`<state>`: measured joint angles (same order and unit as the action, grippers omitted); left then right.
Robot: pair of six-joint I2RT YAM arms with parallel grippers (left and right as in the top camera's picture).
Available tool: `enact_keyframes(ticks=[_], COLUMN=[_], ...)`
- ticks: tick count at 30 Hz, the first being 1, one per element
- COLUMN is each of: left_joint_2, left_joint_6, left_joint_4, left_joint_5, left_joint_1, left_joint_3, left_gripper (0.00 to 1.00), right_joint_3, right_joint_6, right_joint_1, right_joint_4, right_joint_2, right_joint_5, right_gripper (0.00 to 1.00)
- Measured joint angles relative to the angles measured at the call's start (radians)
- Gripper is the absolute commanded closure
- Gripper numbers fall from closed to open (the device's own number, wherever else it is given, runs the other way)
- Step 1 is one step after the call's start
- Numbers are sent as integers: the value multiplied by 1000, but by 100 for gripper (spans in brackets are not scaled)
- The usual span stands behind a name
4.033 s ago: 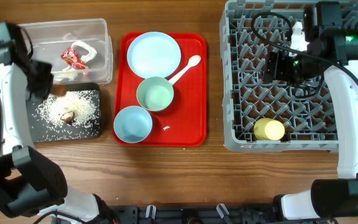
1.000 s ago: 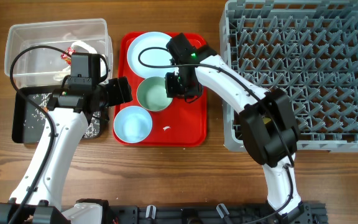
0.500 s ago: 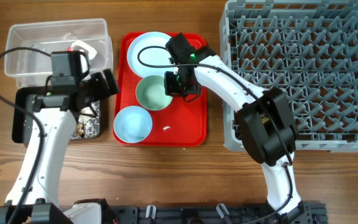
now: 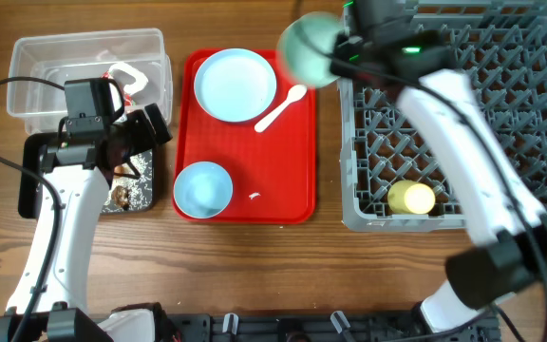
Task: Sort waste into correct bins and load items into the dishwasher rack
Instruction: 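Lift the green bowl and set it upright in the dish rack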
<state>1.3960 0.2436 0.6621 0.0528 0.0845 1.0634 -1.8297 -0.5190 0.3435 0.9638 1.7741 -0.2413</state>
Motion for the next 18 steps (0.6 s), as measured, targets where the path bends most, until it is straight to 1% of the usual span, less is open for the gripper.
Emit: enact_keyframes(ticks=[4,7,9,13,18], left_joint_2=[0,0,0,0,0], left_joint_6=[0,0,0,0,0], left_joint_4=[0,0,-1,0,0], left_joint_5=[0,0,0,0,0], left_joint_1=[0,0,0,0,0], left_joint_3=[0,0,0,0,0], left_gripper=[0,0,0,0,0], right_joint_3=[3,13,15,21,24], right_joint_6=[-1,9,49,206,491], right_joint_1=[-36,-52,-58,-62,-62], right_joint_4=[-49,-139,-227,-399,-596], right_joint_2=[-6,42,82,179,311], right_joint_5=[-292,-485,-563,-666,-775], right_gripper=[96,96,96,96,96])
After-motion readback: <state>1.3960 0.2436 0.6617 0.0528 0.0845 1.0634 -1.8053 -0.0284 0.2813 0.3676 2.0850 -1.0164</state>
